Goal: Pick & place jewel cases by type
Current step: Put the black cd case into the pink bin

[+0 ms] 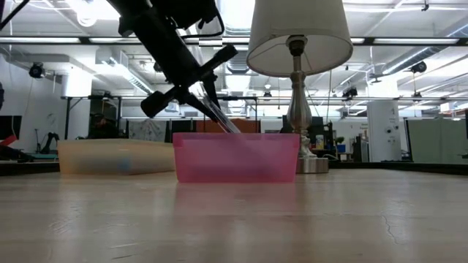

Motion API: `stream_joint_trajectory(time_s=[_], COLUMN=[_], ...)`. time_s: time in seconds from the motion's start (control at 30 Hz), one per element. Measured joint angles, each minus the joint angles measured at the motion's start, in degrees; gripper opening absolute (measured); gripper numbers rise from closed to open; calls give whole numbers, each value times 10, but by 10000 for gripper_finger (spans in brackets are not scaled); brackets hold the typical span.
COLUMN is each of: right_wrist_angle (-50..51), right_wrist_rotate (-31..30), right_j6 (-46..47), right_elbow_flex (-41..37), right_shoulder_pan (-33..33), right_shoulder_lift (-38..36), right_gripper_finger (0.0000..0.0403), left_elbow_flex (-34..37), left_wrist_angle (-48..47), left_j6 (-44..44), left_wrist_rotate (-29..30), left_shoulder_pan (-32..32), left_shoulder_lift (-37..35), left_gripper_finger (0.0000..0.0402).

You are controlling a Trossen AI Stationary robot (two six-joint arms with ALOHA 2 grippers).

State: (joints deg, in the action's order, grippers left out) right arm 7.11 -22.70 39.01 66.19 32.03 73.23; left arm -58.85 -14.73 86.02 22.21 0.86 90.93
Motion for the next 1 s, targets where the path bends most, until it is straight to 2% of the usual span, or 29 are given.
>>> stream_joint_trajectory(time_s=[0.27,0.87,1.0], right_wrist_angle=[0,-1,-1], right_wrist_rotate=[0,0,0], right_j6=[4,0,-2], right_elbow_flex=[0,-1,-1], right_shoulder_pan=[0,0,0], right_shoulder_lift=[0,0,0], right_gripper_finger=[8,8,8], left_elbow_flex=[1,1,0], left_wrist_angle=[-2,8,12], left_j6=[-9,-16,-15], left_wrist_rotate=[1,-7,-8], left_shoulder_pan=[2,16,17], left_shoulder_lift=[1,1,1], left_gripper_finger=[49,159,173])
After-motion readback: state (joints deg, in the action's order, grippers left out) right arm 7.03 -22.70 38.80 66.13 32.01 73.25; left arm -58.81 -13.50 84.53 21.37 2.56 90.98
